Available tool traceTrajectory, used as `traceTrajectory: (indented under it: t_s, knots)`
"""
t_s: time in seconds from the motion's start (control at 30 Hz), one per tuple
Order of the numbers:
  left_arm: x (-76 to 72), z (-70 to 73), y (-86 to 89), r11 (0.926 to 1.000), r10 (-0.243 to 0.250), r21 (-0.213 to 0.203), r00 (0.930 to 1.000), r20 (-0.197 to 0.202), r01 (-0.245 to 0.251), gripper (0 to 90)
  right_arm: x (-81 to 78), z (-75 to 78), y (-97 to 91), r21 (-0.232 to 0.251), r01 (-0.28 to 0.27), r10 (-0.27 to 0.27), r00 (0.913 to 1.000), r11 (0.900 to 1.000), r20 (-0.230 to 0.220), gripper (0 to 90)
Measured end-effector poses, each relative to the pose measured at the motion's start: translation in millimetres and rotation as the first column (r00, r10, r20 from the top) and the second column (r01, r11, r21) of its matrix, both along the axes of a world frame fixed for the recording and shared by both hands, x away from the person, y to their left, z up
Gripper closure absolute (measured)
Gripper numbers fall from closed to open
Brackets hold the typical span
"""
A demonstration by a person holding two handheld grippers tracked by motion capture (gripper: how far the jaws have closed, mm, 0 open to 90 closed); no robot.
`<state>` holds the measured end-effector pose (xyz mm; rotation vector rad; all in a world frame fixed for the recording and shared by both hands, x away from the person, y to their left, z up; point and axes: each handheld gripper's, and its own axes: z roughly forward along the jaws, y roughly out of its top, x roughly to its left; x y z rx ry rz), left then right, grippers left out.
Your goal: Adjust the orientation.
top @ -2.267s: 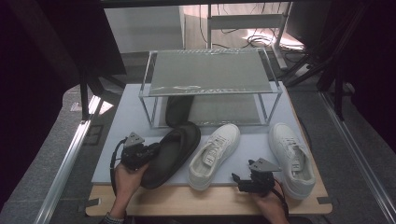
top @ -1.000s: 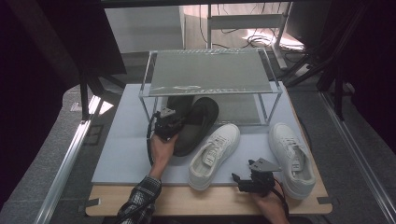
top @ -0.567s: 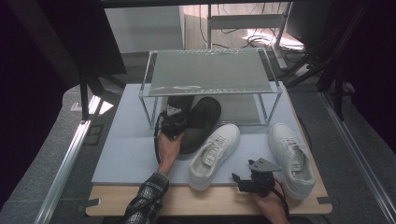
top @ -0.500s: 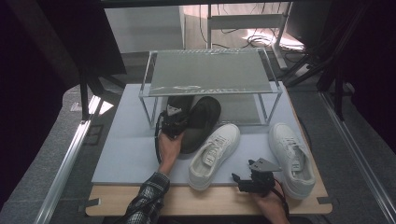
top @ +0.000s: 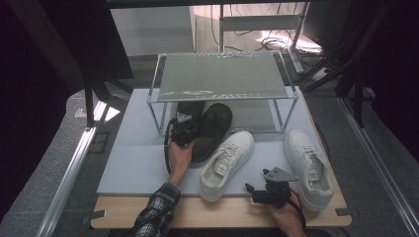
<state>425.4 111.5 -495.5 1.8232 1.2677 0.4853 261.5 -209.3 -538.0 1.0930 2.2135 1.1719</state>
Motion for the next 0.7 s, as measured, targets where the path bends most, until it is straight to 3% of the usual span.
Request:
traceTrajectory:
  t_s: [0.23,0.43,0.47,0.57,0.7]
  knots:
    - [-6.7,13.2,10.2,0.999,-0.037,-0.025,0.999,0.023,0.038,70.6,0.0,0.0,0.0,0.0,0.0,0.0,1.0,1.0,0.0,14.3]
    - [-27.3,25.0,27.2,0.9947,-0.101,-0.01,0.9935,0.051,0.102,76.8,0.0,-0.1,0.1,0.001,-0.001,0.001,1.0,1.0,0.0,14.3]
    - [-35.9,25.6,34.8,0.9903,-0.135,-0.027,0.9896,0.05,0.136,78.7,-0.1,0.0,0.3,0.001,0.0,0.0,1.0,1.0,-0.001,14.3]
    - [-45.8,24.1,42.2,0.9853,-0.167,-0.03,0.985,0.044,0.168,84.0,-0.1,0.0,0.3,0.0,0.001,-0.001,1.0,1.0,0.0,14.3]
    - [-64.2,17.1,52.0,0.9712,-0.234,-0.044,0.9721,0.017,0.234,89.0,-0.2,0.0,0.4,0.0,0.002,-0.002,1.0,1.0,0.0,14.3]
